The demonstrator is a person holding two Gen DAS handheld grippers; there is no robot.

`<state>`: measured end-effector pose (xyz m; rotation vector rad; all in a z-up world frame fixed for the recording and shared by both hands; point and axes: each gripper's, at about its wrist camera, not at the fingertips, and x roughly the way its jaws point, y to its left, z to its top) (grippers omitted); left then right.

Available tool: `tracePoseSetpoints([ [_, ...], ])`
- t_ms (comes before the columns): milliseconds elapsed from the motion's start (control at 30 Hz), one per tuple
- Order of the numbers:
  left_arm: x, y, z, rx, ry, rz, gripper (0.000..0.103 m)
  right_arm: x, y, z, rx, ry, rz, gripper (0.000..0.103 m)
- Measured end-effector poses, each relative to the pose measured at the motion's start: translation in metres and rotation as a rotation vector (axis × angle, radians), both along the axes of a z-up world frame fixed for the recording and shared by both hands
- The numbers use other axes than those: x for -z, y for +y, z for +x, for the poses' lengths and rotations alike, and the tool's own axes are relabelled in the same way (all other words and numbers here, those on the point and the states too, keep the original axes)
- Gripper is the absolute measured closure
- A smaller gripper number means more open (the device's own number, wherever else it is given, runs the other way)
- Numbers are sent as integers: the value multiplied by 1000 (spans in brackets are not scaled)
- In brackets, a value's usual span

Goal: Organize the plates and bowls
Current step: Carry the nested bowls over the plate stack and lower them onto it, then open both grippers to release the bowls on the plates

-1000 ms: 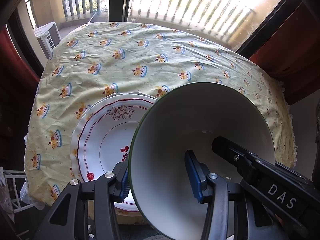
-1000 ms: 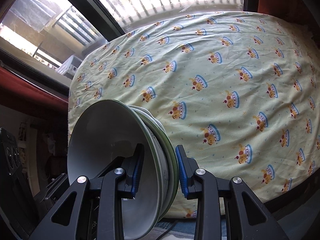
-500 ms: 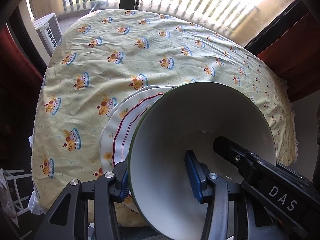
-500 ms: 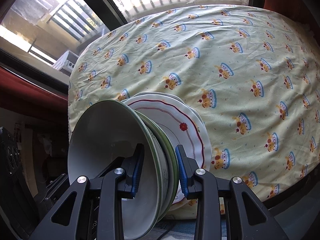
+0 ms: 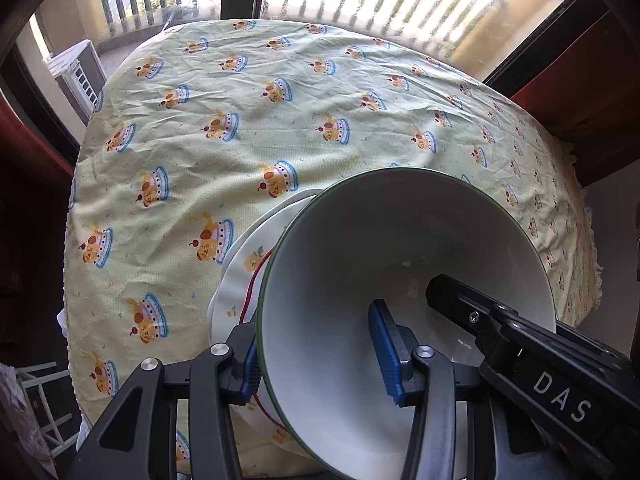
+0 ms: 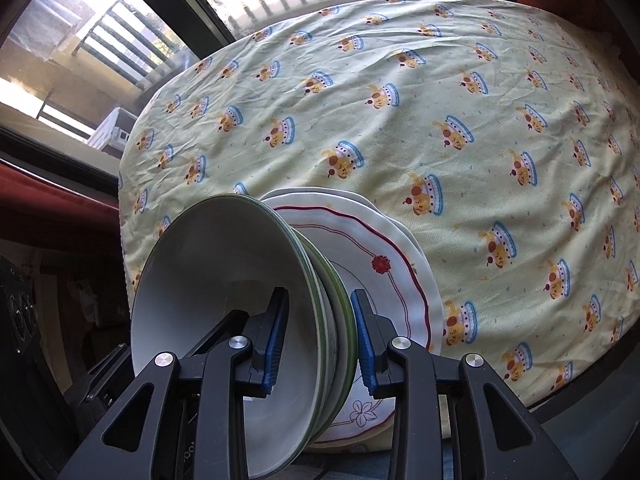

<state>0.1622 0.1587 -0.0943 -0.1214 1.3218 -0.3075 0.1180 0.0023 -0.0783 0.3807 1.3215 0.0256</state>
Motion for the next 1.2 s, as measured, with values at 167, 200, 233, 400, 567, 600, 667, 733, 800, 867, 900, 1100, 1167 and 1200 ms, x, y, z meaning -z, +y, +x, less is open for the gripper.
tracePoseSetpoints([
  [167,0,-3,-6,36,-5,15,56,1,3,-3,-6,8,-23,68],
  [200,0,-3,-8,43,-6,18,56,2,3,-5,-1,12,-25,68],
  [233,1,-4,-10,50,-5,21,56,4,3,-7,5,17,-23,68],
  [400,2,-1,-16,58,-26,11,56,5,5,-18,19,3,-32,68],
  [567,5,2,-18,50,-8,-23,51,5,7,-21,47,-10,-49,66],
  [600,5,2,-19,52,-13,-14,49,5,7,-21,49,-12,-50,66],
  [667,3,3,-22,47,-19,8,43,4,7,-23,46,-12,-64,66],
  [733,-1,4,-27,33,-36,23,39,3,6,-26,44,-18,-65,65],
  [800,-5,5,-33,11,-62,40,34,1,4,-29,30,-26,-71,58],
  [867,-12,5,-38,-14,-94,52,28,-1,0,-31,22,-34,-82,45],
  [900,-16,5,-40,-24,-117,61,27,-3,-3,-32,19,-44,-80,42],
  [1100,-46,-5,-59,-78,-259,104,18,-25,-16,-40,-40,-155,-55,38],
  [1167,-56,-14,-67,-94,-307,114,17,-36,-23,-44,-62,-206,-54,38],
  [1200,-60,-18,-71,-103,-330,118,17,-41,-26,-47,-74,-231,-56,37],
])
